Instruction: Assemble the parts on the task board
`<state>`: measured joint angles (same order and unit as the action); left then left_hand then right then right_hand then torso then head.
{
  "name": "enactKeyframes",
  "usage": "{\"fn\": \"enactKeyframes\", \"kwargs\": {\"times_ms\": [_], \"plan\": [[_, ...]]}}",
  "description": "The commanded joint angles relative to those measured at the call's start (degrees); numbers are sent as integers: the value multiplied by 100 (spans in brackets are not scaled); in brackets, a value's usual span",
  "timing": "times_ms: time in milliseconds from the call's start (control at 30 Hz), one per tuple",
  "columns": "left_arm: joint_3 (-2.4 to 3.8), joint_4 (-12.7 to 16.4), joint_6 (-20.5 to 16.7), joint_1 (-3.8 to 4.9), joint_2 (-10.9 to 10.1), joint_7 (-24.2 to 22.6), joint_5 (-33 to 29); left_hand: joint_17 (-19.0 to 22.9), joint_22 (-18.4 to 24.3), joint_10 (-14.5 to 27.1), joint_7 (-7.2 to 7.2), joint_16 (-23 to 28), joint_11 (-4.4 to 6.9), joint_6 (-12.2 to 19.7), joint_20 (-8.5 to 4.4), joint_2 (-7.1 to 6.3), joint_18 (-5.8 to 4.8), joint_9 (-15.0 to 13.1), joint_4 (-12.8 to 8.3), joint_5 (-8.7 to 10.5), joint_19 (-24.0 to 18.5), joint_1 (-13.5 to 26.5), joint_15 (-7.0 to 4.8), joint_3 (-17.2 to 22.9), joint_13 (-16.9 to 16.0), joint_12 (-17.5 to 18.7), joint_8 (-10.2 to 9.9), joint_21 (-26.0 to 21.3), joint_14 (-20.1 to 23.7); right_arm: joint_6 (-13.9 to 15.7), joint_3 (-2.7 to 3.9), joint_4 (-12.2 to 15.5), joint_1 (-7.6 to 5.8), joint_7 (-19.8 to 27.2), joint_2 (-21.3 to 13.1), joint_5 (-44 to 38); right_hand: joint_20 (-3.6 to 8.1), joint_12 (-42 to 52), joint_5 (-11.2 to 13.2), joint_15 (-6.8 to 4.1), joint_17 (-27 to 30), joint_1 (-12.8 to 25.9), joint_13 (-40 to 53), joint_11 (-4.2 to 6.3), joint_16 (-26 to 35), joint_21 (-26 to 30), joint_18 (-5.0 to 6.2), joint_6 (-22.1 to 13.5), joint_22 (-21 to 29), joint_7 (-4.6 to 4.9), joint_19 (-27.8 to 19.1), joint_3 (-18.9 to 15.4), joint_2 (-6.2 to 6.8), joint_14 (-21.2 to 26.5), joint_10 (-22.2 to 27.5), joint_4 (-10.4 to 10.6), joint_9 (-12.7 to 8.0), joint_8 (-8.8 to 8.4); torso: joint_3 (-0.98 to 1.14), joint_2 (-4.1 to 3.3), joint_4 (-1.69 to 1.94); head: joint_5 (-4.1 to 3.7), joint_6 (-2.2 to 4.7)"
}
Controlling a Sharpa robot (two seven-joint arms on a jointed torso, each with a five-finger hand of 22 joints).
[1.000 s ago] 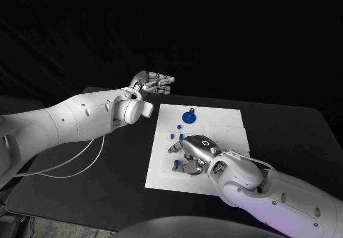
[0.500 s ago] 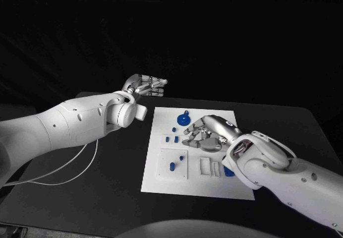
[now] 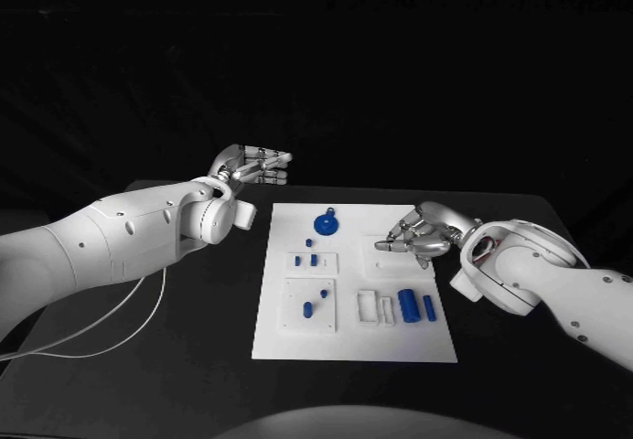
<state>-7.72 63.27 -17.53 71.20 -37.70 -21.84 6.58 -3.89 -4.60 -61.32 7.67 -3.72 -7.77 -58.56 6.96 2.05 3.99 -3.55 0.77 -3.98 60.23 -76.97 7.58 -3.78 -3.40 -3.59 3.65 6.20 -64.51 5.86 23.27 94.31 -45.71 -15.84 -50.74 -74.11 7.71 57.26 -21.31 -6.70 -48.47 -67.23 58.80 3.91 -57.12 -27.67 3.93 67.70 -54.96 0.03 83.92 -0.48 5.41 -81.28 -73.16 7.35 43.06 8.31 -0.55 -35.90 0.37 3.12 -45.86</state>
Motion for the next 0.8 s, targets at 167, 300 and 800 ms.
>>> {"fn": "enactKeyframes", "kwargs": {"times_ms": [167, 300, 800], "plan": [[7, 21, 147, -59, -50, -178, -68, -2, 4, 51, 37, 16, -55, 84, 3, 25, 98, -1, -15, -19, 39, 21, 7, -55, 8, 16, 2, 33, -26, -1436, 14, 96, -88, -1435, -280, 196, 38, 28, -265, -11, -499, -7, 575, -9, -45, -256, -49, 144, -284, -16, 196, -183, -163, -105, -158, 50, 426, -467, -13, 103, -34, -117, -11], [7, 15, 156, -70, -72, -187, -89, -3, 6, 62, 36, 16, -53, 92, 4, 17, 100, -1, -21, -19, 37, 27, 8, -59, 8, 15, 3, 35, -23, -1982, 14, 88, -111, -2003, -349, 340, -4, -58, -337, 46, -768, 43, 708, -39, -127, -278, -12, -6, -382, 73, 185, -298, -266, -118, -169, -59, -184, -476, -30, 138, -50, -123, -41], [6, 48, 181, -124, -129, -163, -118, -4, 14, 107, 53, 15, -78, 131, 12, 2, 102, -1, -25, -14, 20, 63, 17, -63, 7, 15, 3, 43, -9, -2199, -219, 178, -125, -2572, -429, 380, 22, -247, -248, 3, -1049, 245, 811, -16, -46, -256, -41, -11, -604, -15, 210, -1111, -342, -177, -243, 58, 1687, -449, -56, 170, -44, -162, -111]]}}
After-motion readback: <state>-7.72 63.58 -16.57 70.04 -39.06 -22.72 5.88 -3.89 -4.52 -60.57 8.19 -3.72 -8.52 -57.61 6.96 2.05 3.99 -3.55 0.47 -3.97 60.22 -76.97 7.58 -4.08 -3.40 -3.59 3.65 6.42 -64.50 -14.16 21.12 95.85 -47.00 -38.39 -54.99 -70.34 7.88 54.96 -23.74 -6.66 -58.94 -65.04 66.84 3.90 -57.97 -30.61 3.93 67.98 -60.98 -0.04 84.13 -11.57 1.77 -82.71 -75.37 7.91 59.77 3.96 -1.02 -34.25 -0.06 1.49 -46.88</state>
